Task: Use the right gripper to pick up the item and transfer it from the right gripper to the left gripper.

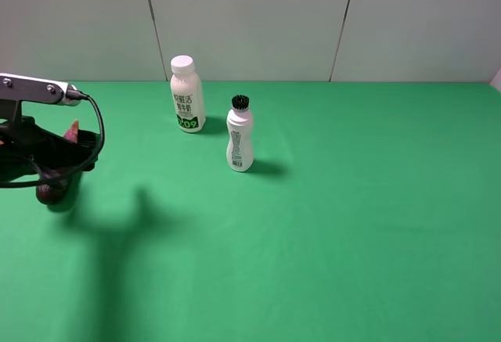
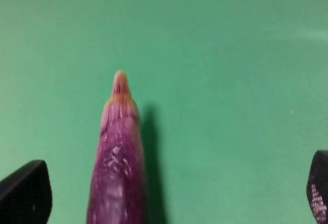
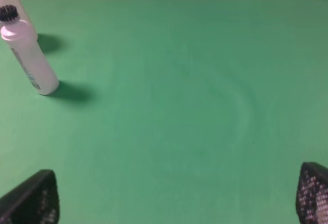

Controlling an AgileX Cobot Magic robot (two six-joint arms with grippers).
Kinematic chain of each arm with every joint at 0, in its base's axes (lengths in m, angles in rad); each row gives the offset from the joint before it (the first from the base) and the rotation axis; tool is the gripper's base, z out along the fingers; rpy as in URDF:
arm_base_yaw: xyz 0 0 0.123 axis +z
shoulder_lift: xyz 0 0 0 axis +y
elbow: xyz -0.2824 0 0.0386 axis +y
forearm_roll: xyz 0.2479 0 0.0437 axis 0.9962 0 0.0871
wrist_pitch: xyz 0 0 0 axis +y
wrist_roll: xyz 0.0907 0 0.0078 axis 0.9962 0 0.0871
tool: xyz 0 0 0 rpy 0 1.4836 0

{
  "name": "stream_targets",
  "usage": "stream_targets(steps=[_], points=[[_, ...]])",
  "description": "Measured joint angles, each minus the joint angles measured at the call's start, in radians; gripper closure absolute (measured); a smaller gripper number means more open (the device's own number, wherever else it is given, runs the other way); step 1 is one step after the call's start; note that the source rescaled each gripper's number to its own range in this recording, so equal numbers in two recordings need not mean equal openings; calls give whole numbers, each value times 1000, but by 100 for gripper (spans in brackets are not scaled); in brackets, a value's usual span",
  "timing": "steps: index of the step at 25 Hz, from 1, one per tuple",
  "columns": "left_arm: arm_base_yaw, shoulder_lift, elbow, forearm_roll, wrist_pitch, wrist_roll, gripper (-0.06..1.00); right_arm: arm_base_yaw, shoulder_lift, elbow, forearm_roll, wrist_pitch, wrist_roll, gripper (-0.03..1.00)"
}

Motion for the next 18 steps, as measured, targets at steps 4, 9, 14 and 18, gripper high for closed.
stream_targets(steps=[4, 9, 14, 18], points=[[0, -21, -47, -1, 94, 24, -5, 0, 0, 0, 0, 0, 0, -3], [0, -77, -90, -1, 202, 64, -5, 0, 0, 0, 0, 0, 0, -3], [0, -132, -120, 2, 268, 70, -5, 0, 0, 0, 0, 1, 0, -3], [18, -155, -155, 26, 346, 70, -5, 0, 0, 0, 0, 1, 0, -3]])
